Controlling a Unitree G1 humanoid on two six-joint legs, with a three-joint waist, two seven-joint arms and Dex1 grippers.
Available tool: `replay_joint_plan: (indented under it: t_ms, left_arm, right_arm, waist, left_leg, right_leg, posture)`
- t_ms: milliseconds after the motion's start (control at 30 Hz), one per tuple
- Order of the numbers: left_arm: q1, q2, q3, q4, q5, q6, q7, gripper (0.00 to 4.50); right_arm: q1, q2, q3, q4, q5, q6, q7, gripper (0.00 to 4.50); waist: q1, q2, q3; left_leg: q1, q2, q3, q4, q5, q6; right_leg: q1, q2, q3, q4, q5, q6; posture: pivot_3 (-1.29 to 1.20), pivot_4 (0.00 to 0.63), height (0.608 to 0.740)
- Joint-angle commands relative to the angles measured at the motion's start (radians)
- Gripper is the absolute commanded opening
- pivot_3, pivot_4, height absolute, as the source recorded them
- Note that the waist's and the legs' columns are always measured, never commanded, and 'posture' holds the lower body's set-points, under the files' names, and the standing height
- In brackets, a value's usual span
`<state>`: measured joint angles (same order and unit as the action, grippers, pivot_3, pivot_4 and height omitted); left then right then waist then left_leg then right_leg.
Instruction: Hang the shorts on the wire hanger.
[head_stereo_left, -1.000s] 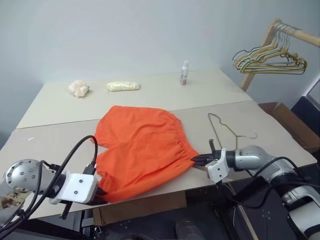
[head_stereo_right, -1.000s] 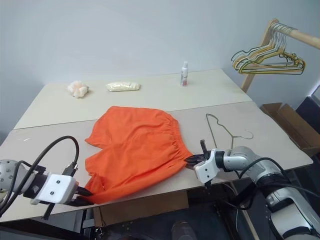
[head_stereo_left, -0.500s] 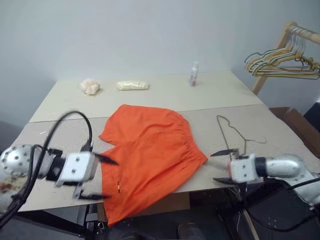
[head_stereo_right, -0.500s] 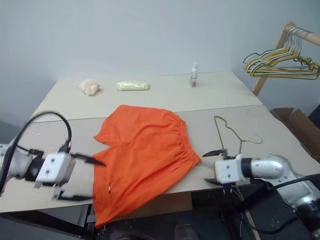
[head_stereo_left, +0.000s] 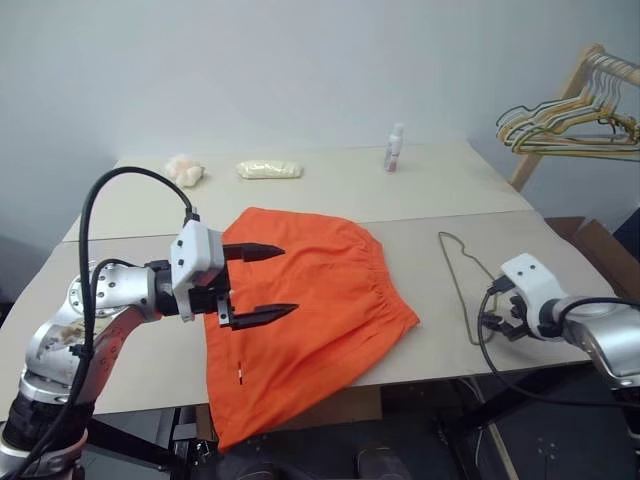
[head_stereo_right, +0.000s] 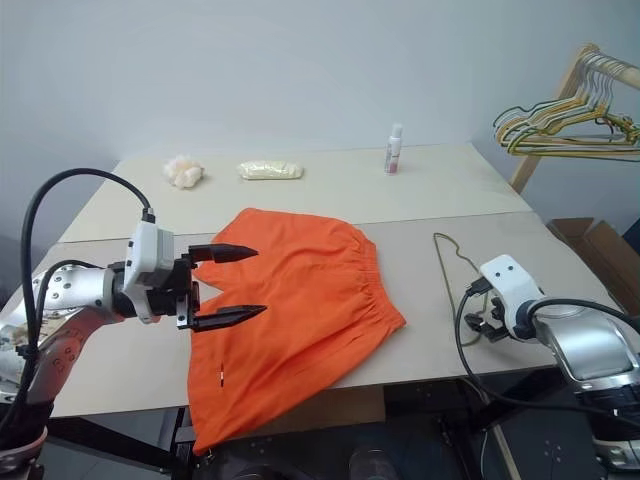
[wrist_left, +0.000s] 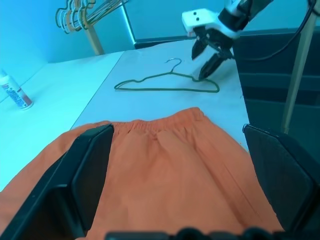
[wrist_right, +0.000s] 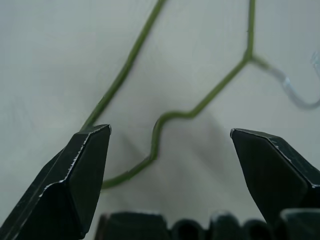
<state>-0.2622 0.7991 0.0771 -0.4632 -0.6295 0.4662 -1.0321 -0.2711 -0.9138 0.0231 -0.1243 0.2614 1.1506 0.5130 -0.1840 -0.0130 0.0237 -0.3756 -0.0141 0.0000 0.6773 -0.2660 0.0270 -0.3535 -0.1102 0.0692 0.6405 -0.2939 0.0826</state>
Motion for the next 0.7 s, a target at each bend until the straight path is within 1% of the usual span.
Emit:
replay_joint_plan:
  t_ms: [33,100,167,367,467,500,600,700]
  left_arm:
    - [-0.027,-0.001,0.0,0.005,-0.001,-0.006,-0.007,4.5]
    - [-0.032,-0.01,-0.012,0.028,0.01,-0.018,-0.013,4.5]
    - [-0.028,-0.014,-0.017,0.043,0.019,-0.032,-0.02,4.5]
    - [-0.006,-0.022,-0.015,0.081,0.042,-0.078,-0.049,4.5]
    - [-0.021,-0.039,-0.026,0.111,0.058,-0.103,-0.062,4.5]
    - [-0.03,-0.045,-0.032,0.124,0.064,-0.114,-0.067,4.5]
    - [-0.074,-0.071,-0.05,0.166,0.082,-0.134,-0.069,4.5]
    - [-0.159,-0.118,-0.077,0.226,0.106,-0.138,-0.051,4.5]
  right_arm:
    - [-0.043,0.036,-0.005,0.076,-0.013,0.061,-0.025,4.44]
    - [-0.062,0.064,-0.004,0.147,-0.04,0.055,-0.055,4.06]
    - [-0.082,0.081,-0.02,0.187,-0.039,0.076,-0.065,3.55]
    - [-0.11,0.11,-0.102,0.196,-0.018,0.131,-0.072,1.44]
    - [-0.103,0.081,-0.076,0.142,-0.041,0.087,-0.068,0.3]
    - [-0.1,0.068,-0.062,0.122,-0.053,0.054,-0.065,0.03]
    - [-0.079,-0.001,0.022,0.055,-0.155,-0.13,-0.068,0.03]
    - [-0.049,-0.092,0.12,0.033,-0.364,-0.583,-0.134,0.03]
  waist:
    - [0.0,0.0,0.0]
    - [-0.001,-0.001,-0.001]
    - [-0.003,-0.003,-0.002]
    - [0.002,-0.004,-0.004]
    - [0.002,-0.004,-0.004]
    - [0.001,-0.004,-0.004]
    - [-0.001,-0.003,-0.004]
    - [-0.006,-0.002,-0.003]
  left_leg:
    - [0.0,0.0,0.0,0.0,0.0,0.0]
    - [0.001,0.0,0.0,0.0,0.0,0.0]
    - [0.002,0.0,0.0,0.0,0.0,0.0]
    - [0.001,0.0,0.0,0.0,0.0,0.0]
    - [0.0,0.0,0.0,0.0,0.0,0.0]
    - [0.0,0.0,0.0,0.0,0.0,0.0]
    - [-0.001,0.0,0.0,0.0,0.0,0.0]
    - [-0.001,-0.001,0.0,0.001,0.0,0.0]
  right_leg:
    - [0.0,0.0,0.0,0.0,0.0,0.0]
    - [0.001,0.0,0.0,0.0,0.0,0.0]
    - [0.002,0.001,0.0,-0.001,0.0,0.0]
    - [0.002,0.001,0.0,-0.001,0.0,0.0]
    - [0.001,0.001,-0.001,-0.001,0.0,0.0]
    - [0.001,0.001,0.0,-0.001,0.0,0.0]
    - [0.0,0.001,0.0,-0.001,0.0,0.0]
    - [-0.001,0.0,0.0,-0.001,0.0,0.001]
  posture:
    - [-0.24,0.0,0.74]
    - [-0.24,0.0,0.74]
    - [-0.24,0.0,0.74]
    - [-0.24,0.0,0.74]
    - [-0.24,0.0,0.74]
    - [-0.25,0.0,0.74]
    - [-0.26,0.0,0.74]
    - [-0.26,0.0,0.74]
